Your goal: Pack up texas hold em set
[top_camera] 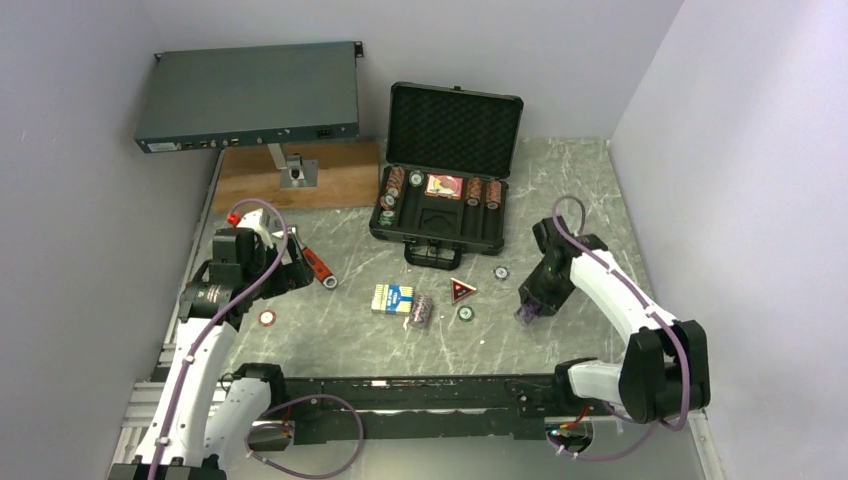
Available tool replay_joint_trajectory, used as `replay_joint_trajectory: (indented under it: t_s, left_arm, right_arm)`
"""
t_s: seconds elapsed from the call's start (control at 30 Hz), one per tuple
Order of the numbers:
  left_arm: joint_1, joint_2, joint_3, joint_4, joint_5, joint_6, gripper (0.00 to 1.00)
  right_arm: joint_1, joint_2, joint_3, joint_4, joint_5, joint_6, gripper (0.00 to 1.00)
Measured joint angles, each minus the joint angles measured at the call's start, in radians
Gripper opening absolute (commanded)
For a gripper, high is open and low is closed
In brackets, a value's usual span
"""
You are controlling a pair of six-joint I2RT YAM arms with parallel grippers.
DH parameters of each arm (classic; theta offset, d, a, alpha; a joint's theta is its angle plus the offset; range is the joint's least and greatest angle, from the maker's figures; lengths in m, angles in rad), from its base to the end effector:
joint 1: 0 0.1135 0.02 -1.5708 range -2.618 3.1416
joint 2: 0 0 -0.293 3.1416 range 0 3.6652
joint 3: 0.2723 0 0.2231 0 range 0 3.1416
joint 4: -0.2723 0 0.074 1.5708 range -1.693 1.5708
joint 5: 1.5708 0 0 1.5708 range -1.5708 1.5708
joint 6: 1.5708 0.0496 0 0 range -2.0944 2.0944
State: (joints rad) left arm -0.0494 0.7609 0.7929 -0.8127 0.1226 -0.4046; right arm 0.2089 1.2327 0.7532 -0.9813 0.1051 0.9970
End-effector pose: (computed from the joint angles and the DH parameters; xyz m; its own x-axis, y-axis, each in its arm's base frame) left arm 0.1078 -0.0114 0.2957 -0.6996 -0.3566 -0.6192 -0.1519 0.9210 -0.3588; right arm 0.1524 0.0270 0.2214 -0.6916 0.7072 -0.1472 0.7108 0.7025 0.0356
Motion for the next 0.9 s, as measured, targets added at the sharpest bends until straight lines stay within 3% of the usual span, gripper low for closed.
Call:
replay_joint_trajectory:
  t_s: [0.37,0.9]
  left_arm:
    - [-0.003,-0.002,0.0,-0.026,-0.016,-0.002,0.94]
    - [-0.006,0.014,0.0,-0.045,-0.014,-0.003,0.93]
  right_arm:
    - [0.001,0.128,0.379,0.006,-0.004,-0.336,0.0]
    - [0.043,0.339,0.608,0.225,-0.056,-0.633,0.0]
